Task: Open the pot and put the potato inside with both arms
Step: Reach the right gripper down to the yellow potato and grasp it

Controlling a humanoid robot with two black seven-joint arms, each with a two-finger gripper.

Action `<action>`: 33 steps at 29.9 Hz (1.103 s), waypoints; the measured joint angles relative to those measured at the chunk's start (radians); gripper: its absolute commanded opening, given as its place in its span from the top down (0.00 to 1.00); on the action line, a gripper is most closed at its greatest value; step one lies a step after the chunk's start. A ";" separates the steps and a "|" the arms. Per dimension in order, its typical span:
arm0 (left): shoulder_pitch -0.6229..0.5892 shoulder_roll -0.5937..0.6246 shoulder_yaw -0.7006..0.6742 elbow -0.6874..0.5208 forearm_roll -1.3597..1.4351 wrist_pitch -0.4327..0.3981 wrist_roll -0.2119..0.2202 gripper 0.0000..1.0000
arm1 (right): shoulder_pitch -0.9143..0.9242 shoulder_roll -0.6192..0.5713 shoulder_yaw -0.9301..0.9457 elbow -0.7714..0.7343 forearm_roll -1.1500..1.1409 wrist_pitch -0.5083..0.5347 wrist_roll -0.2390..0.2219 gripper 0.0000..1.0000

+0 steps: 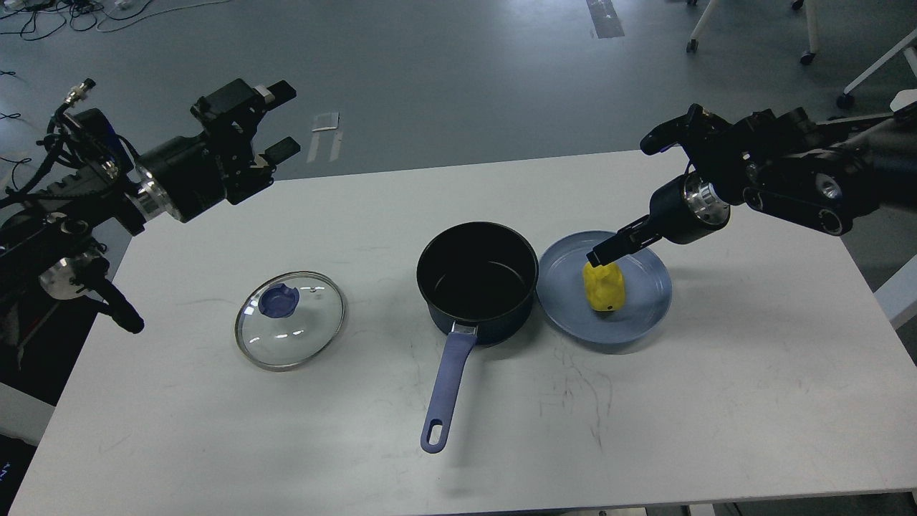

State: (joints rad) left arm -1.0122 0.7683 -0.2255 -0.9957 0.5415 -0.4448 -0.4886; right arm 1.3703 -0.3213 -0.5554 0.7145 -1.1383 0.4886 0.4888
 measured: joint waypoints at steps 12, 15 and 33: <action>0.005 -0.003 0.000 0.002 -0.001 0.001 0.000 0.02 | -0.053 0.073 -0.001 -0.061 0.000 0.000 0.000 0.00; 0.006 -0.003 0.000 0.002 -0.001 0.001 0.000 0.02 | -0.067 0.089 -0.001 -0.081 0.000 0.000 0.000 0.00; 0.012 -0.003 0.000 0.002 -0.002 0.001 0.000 0.02 | -0.103 0.100 0.000 -0.100 0.000 0.000 0.000 0.61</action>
State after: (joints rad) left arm -1.0004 0.7655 -0.2255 -0.9940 0.5398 -0.4435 -0.4886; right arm 1.2671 -0.2211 -0.5553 0.6147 -1.1380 0.4886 0.4887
